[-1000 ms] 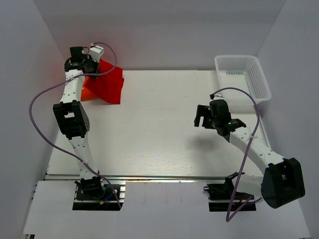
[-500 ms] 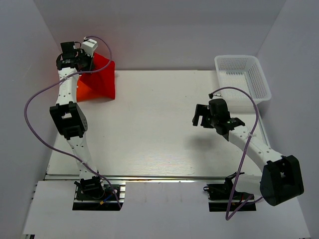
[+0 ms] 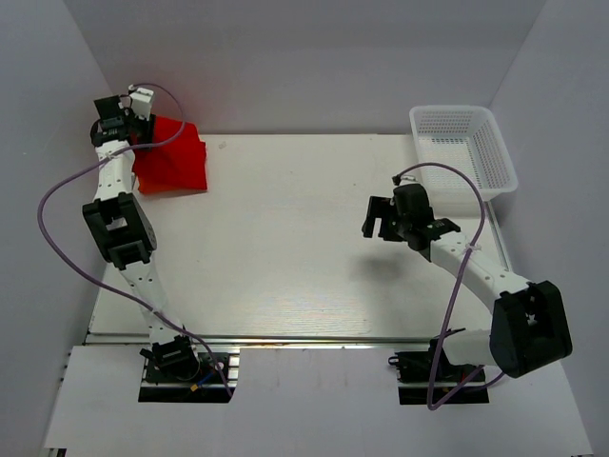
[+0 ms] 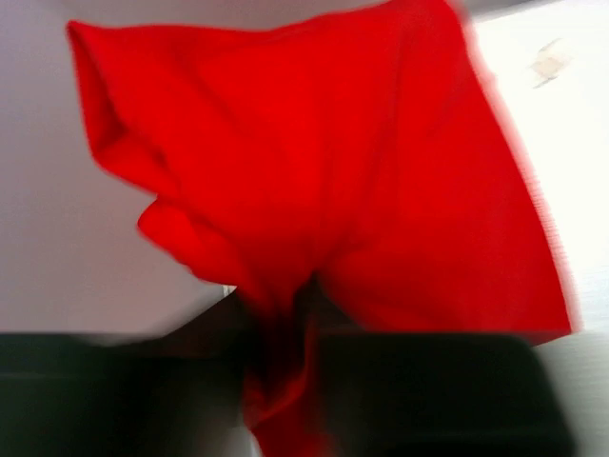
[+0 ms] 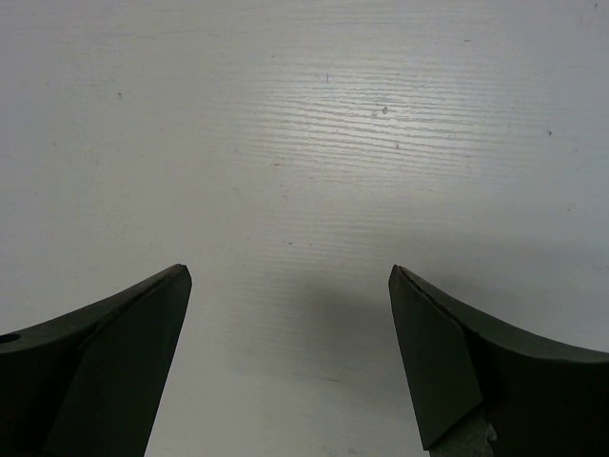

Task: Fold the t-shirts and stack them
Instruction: Put the neatly folded tshirt into the corner of the board with the left arm

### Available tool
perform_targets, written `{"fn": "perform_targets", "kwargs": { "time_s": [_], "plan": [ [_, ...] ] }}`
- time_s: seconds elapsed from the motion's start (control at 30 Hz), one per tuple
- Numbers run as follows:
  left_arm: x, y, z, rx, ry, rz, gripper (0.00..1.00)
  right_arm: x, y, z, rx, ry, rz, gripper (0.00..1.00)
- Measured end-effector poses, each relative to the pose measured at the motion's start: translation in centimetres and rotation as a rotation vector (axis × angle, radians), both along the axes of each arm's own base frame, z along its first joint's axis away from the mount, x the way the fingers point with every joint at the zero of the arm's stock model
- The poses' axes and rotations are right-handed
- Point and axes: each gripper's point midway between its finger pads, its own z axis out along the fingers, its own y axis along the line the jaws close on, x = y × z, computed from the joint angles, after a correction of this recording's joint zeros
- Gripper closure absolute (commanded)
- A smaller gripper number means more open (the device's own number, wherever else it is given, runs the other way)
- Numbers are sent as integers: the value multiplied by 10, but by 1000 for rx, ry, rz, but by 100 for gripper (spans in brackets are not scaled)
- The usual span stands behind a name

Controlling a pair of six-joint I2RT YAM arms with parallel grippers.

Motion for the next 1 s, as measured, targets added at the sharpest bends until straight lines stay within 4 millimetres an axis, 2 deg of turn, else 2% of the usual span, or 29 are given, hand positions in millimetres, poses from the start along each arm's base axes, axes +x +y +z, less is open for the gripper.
{"fn": "perform_targets", "kwargs": {
  "time_s": [0.03, 0.2, 0.27, 0.4, 0.5, 0.67, 0.73, 0.8, 0.83, 0.93, 1.0],
  "plan": [
    [-2, 7, -11, 6, 22, 38, 0, 1, 1, -1, 2, 5, 3, 10],
    [1, 33, -47, 25, 69, 201, 0, 5, 9, -3, 16, 29, 27, 10],
    [0, 38, -54, 24, 81, 241, 0, 4, 12, -3, 25, 32, 35, 10],
    [0, 34, -49, -3, 64, 265, 0, 3, 14, 0, 41, 30, 49, 10],
    [-3, 14, -41, -78, 45, 233, 0, 1, 16, 10, 65, -7, 59, 10],
    [-4, -45, -9, -287, 8, 110, 0, -9, 13, 25, 97, -76, 67, 10],
    [-16, -75, 2, -354, 5, 82, 0, -14, 11, 29, 108, -104, 68, 10],
    [-37, -108, 3, -404, 15, 61, 0, -21, 8, 30, 119, -130, 68, 10],
    [-63, -146, 1, -427, 25, 15, 0, -25, 7, 29, 124, -139, 66, 10],
    [-135, -243, -3, -500, 42, -136, 0, -39, 1, 22, 130, -148, 62, 10],
    [-185, -298, -3, -553, 43, -259, 0, -45, -2, 17, 131, -144, 59, 10]
  ]
}}
